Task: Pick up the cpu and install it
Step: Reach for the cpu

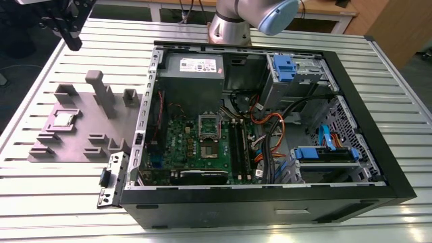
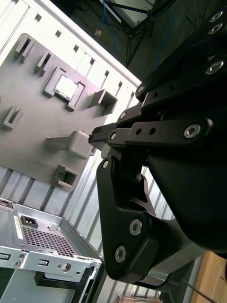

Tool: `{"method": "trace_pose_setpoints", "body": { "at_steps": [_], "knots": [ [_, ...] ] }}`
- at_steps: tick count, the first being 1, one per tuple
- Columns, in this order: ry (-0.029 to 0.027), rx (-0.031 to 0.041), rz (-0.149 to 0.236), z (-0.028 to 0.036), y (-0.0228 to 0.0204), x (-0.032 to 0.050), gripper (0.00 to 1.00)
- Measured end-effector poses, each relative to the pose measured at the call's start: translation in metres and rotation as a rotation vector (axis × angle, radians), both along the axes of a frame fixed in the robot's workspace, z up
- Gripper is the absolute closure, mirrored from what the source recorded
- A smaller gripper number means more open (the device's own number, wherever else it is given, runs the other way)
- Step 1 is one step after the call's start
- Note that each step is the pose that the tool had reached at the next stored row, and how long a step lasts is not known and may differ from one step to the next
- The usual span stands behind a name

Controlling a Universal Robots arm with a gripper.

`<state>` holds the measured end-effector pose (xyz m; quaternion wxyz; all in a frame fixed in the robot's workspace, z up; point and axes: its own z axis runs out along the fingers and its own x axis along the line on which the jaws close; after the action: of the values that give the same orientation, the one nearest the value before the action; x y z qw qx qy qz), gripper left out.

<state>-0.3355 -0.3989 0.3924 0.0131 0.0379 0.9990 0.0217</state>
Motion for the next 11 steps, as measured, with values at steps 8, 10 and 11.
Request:
{"method": "trace_pose_setpoints", "body": {
  "at_steps": [8, 10, 11],
  "knots": [
    [0.0000, 0.0000, 0.000, 0.0000, 0.0000, -0.0039, 0.89],
    [0.0001, -0.0001, 0.000, 0.0000, 0.0000, -0.0048, 0.89],
    [0.0000, -0.0001, 0.000, 0.0000, 0.0000, -0.0053, 0.89]
  ]
}}
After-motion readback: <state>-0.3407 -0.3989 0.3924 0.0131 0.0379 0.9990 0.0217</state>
